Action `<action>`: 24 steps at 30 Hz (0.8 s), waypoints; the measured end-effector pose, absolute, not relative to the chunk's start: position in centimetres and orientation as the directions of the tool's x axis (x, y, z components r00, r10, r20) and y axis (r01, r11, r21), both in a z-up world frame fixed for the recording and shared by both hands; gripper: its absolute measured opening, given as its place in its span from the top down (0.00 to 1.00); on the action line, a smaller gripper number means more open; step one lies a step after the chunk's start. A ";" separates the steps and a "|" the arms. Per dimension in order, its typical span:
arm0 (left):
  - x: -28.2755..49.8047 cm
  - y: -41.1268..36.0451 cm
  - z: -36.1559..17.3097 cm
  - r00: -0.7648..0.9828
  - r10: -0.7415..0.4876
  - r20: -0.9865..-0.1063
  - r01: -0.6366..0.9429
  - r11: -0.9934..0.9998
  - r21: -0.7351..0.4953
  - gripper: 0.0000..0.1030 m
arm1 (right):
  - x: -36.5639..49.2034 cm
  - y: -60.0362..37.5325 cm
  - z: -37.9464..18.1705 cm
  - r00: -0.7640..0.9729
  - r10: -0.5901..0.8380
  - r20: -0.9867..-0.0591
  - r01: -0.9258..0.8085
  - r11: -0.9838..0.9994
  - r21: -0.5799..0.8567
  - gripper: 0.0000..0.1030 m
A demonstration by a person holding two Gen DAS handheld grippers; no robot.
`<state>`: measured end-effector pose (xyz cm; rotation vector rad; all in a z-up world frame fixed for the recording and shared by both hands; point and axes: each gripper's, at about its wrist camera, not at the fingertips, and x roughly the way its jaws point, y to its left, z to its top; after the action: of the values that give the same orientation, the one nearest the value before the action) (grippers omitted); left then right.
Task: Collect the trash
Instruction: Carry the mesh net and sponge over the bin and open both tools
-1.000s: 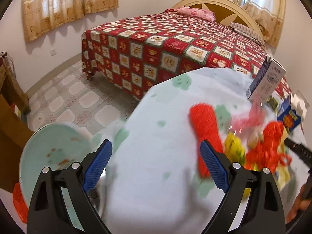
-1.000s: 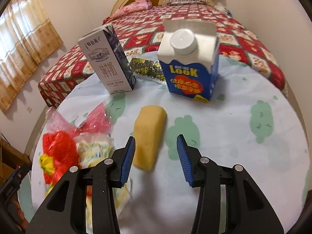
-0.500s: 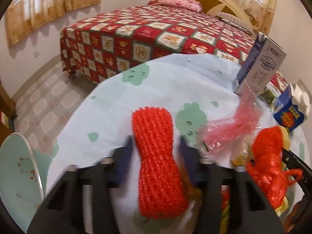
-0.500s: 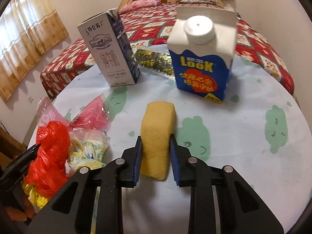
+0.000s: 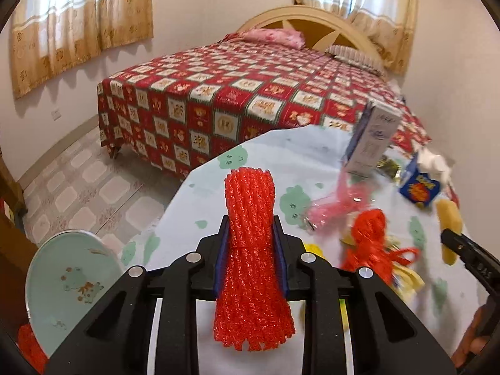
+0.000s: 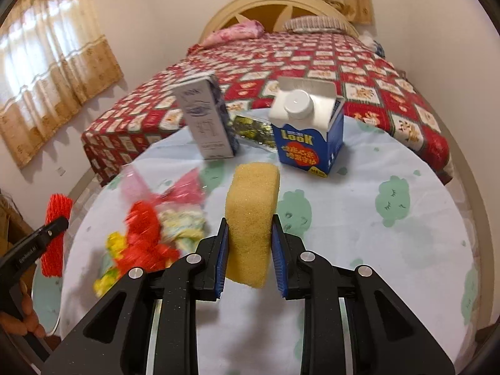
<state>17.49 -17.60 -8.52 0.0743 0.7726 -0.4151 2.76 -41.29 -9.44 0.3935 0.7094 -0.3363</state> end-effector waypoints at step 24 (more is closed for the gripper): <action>8.1 -8.8 -7.3 0.665 -0.259 -0.700 0.344 0.939 -0.020 0.76 | -0.8 -28.8 -8.3 0.733 -0.012 -0.680 0.250 0.935 0.252 0.75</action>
<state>8.13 -8.81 -7.25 0.1179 0.7713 -0.3412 -0.78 -28.80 -8.28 0.3410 0.7372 -0.1473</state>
